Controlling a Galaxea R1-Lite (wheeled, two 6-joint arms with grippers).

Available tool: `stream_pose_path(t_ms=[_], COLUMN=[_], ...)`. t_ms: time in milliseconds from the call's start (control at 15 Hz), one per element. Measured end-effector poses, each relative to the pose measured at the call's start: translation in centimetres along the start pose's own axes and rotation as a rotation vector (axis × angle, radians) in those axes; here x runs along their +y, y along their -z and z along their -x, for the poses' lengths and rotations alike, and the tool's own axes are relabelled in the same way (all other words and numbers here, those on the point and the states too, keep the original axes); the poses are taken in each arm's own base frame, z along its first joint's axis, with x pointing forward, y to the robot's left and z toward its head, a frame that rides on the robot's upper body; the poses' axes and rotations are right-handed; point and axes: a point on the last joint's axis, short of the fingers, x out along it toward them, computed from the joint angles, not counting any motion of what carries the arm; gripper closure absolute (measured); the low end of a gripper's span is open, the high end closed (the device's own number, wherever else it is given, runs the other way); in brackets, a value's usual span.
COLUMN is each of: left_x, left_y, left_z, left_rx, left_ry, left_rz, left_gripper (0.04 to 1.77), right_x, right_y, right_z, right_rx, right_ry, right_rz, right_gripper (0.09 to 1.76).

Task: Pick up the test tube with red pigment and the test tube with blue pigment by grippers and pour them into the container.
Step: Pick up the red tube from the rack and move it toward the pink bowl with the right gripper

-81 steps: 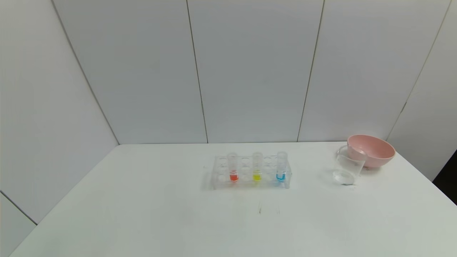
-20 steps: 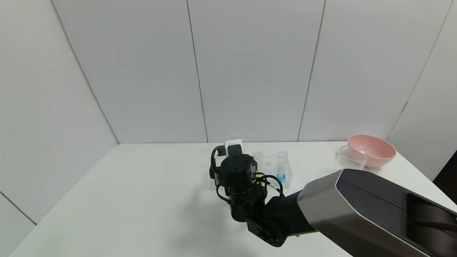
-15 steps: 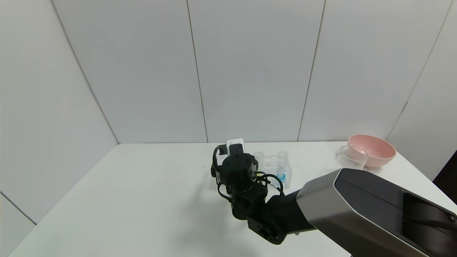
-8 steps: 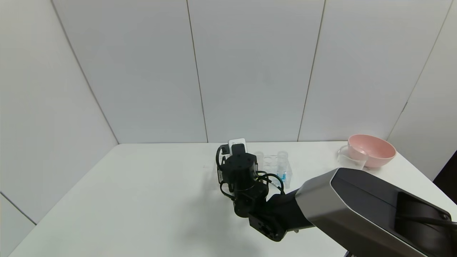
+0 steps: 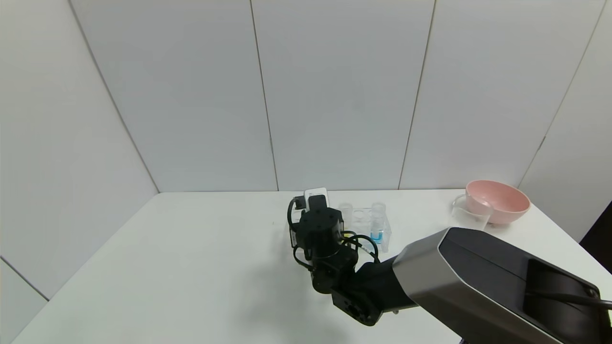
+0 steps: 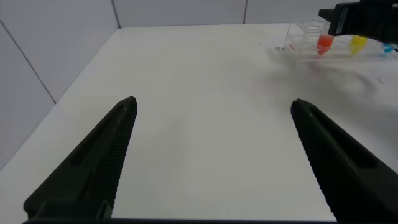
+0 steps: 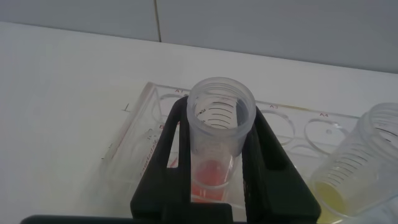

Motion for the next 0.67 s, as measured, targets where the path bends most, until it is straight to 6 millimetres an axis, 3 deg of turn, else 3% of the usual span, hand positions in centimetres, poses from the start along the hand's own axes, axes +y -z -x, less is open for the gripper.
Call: stream_pose_path(t_ms=[400,667], left_x=[0.0,0.0], left_y=[0.0,0.0], left_z=[0.0,0.0], left_rx=[0.000,0.000], left_ry=[0.000,0.000], left_rz=[0.000,0.000], left_gripper=[0.05,0.05], right_x=[0.0,0.1], right_y=[0.0,-1.6], right_z=[0.1,0.8], right_rx=[0.009,0.013], right_ry=[0.000,-0.008], right_rz=[0.008,0.013], right_gripper=[1.32,1.32])
